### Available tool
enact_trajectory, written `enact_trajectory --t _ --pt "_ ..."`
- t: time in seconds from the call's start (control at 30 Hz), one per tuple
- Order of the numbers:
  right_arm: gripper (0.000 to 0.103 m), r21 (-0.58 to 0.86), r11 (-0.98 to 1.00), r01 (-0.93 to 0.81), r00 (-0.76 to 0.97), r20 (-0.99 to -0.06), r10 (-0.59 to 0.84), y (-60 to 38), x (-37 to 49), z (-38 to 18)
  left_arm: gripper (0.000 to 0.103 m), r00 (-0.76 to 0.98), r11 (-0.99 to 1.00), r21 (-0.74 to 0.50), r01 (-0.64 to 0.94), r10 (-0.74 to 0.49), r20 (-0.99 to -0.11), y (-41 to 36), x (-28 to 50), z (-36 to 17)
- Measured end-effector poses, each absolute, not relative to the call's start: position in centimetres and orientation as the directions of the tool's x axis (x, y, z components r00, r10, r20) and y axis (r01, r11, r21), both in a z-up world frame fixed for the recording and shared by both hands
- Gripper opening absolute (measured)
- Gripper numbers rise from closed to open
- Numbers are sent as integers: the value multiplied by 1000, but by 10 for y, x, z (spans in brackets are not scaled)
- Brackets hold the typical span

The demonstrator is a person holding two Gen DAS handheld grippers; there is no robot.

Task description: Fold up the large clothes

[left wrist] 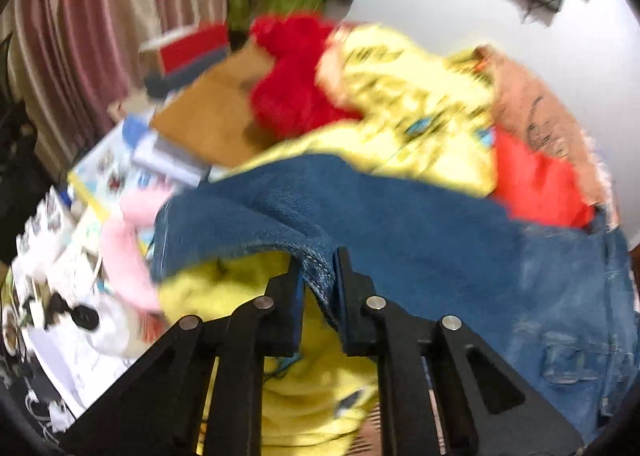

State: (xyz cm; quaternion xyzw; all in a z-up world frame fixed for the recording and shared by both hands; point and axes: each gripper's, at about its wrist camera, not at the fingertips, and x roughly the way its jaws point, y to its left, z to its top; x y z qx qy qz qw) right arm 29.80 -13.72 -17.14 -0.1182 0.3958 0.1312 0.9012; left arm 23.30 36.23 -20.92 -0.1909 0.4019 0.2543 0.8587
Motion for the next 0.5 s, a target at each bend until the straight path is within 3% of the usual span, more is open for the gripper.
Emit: enact_trajectory --t 0.27,0.5 --pt "103 -104 938 -332 663 -733 153 -152 290 -163 11 738 907 -127 -401 237 -632 287 270 -114" --pt "103 -93 943 -320 664 -732 153 -172 285 -162 10 807 985 -75 -154 81 -586 180 318 -88"
